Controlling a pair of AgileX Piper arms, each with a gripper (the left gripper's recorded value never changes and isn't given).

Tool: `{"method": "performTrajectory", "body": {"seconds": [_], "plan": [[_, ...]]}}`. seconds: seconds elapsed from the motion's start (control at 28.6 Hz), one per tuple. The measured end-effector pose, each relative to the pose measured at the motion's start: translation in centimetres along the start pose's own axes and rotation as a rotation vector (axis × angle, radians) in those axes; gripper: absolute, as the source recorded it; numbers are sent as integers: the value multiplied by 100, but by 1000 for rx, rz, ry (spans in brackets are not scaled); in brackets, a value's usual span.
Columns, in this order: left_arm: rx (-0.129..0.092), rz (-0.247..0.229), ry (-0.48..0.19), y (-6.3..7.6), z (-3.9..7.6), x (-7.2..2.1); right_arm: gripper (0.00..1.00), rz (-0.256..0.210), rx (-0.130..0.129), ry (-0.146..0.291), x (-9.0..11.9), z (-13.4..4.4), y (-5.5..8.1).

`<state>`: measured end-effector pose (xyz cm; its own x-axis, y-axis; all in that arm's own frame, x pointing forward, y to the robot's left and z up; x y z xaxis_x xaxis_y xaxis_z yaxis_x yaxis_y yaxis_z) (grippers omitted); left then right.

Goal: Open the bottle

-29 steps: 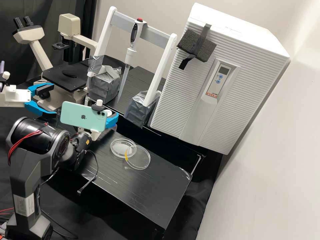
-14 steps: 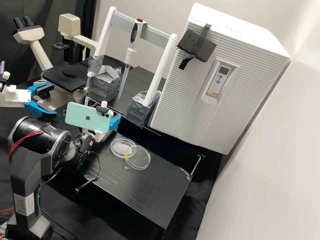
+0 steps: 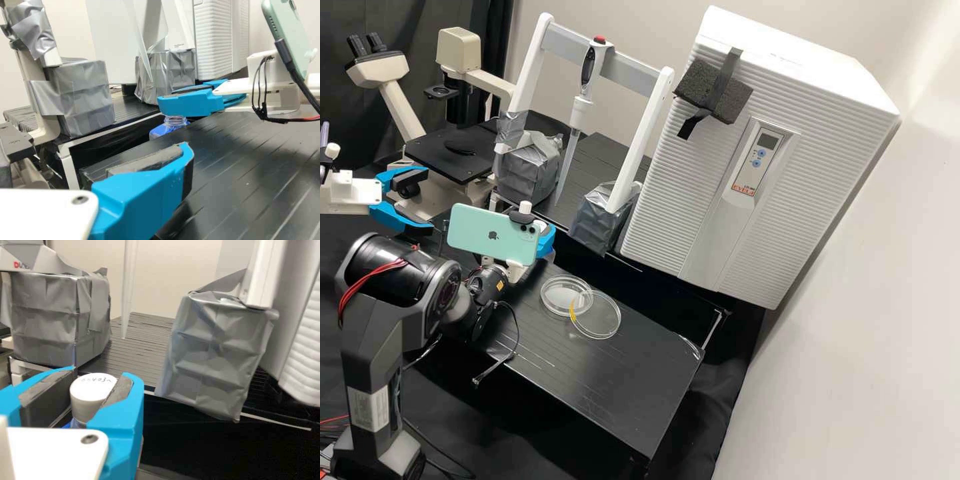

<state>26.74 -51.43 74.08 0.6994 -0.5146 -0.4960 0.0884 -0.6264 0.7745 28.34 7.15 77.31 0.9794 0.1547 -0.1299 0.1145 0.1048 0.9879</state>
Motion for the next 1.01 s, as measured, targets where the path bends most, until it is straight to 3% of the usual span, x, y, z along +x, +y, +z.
{"method": "performTrajectory", "body": {"seconds": [0.73, 1.01], "plan": [[3, 7, 1, 17, -8, 12, 0, 10, 1, 22, 6, -69, 35], [6, 16, 1, 40, -9, 33, 0, 41, 22, 78, -261, -193, 168]]}}
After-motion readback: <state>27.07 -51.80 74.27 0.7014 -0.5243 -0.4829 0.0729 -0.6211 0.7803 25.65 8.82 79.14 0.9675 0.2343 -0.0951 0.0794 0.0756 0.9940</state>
